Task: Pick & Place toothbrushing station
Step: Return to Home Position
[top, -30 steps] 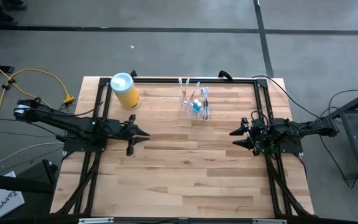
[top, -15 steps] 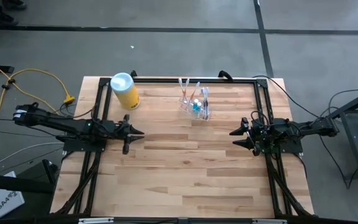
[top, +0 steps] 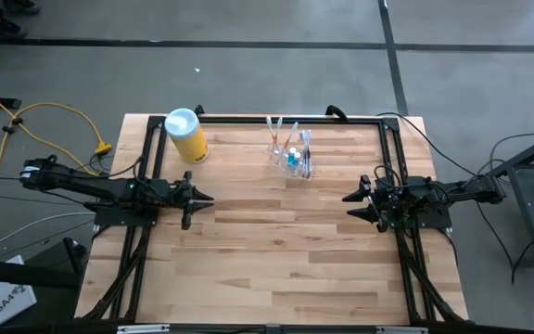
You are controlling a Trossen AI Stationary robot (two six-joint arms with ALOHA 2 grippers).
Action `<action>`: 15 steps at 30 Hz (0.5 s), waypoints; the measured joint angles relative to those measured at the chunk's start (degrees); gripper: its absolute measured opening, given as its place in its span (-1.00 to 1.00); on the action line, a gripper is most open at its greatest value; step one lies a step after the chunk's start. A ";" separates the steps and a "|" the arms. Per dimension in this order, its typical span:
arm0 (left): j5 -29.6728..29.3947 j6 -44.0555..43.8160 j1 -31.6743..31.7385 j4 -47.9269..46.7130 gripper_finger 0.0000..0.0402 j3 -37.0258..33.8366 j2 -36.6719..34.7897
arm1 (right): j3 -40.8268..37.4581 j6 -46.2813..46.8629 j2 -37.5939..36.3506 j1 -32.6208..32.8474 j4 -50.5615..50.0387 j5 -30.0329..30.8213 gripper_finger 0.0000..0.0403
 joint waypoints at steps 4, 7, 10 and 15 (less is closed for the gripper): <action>-0.03 0.02 0.00 -0.81 -0.66 0.00 -0.11 | 0.00 0.01 0.00 0.00 -0.02 0.01 0.05; -0.48 0.23 0.00 -2.48 -0.66 0.00 -1.34 | 0.00 0.01 0.00 -0.01 0.00 0.00 0.06; -1.10 0.24 0.00 -4.71 -0.66 0.00 -4.30 | 0.00 -0.01 0.00 -0.01 0.00 -0.01 0.05; -0.01 1.06 -0.01 -7.97 -0.66 -0.02 -10.54 | 0.00 -0.01 0.00 -0.02 0.00 -0.01 0.05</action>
